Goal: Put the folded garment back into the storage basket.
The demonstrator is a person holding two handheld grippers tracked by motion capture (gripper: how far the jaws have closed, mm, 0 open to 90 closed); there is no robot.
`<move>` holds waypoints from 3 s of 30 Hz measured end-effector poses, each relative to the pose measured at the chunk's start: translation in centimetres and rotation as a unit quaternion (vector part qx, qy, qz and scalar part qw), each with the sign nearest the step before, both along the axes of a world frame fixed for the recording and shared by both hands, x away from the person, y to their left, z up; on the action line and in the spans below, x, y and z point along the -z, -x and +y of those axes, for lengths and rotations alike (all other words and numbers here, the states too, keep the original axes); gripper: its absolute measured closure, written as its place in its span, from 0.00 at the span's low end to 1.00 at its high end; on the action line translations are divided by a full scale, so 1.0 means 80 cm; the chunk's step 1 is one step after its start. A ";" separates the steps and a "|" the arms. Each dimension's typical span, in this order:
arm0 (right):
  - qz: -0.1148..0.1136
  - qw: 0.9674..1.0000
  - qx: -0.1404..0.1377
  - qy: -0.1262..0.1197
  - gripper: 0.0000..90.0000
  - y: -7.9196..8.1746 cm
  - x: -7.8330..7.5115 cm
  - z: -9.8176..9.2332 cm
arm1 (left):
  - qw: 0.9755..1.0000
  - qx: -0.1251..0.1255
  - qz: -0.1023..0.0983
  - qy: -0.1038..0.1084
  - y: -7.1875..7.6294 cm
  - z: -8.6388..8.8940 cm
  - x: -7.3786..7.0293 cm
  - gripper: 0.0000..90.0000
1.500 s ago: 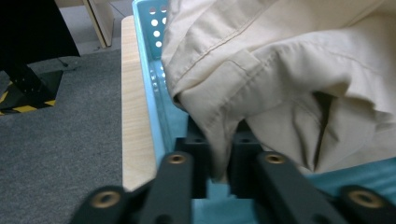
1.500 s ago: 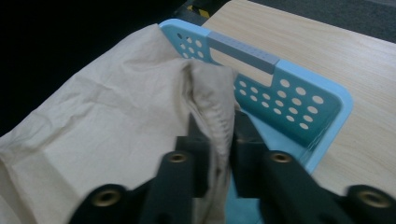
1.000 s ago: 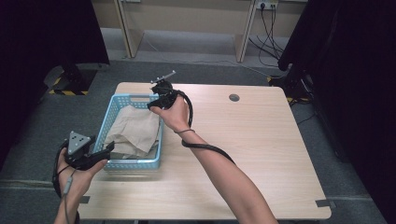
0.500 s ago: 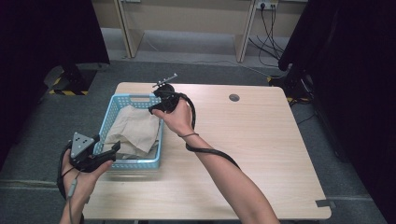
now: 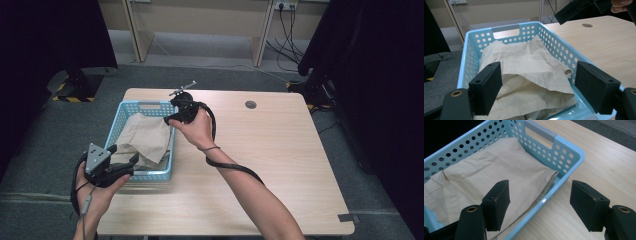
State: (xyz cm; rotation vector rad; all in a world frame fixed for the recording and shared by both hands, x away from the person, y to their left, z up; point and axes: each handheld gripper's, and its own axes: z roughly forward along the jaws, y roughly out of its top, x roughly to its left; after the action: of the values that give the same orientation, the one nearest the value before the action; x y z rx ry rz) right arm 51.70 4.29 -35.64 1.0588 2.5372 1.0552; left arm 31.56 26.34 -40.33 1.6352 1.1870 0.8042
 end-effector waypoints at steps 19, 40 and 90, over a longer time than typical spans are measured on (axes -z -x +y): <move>-0.019 1.000 0.002 -0.008 0.36 0.022 0.001 -0.037 | 0.999 0.040 -0.011 -0.004 0.014 -0.046 0.003 0.24; -0.019 1.000 0.021 -0.010 0.36 0.029 0.011 -0.093 | 0.997 0.077 -0.026 -0.007 0.022 -0.088 0.011 0.24; -0.020 0.996 0.087 -0.009 0.36 0.064 0.031 -0.223 | 0.976 0.213 -0.030 -0.023 0.027 -0.198 0.032 0.24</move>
State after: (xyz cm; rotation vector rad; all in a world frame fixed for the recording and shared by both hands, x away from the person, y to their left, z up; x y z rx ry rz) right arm 46.61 -13.55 -38.12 1.2246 2.3595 1.0421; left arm 29.41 10.52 -42.86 1.8052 0.7394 0.6036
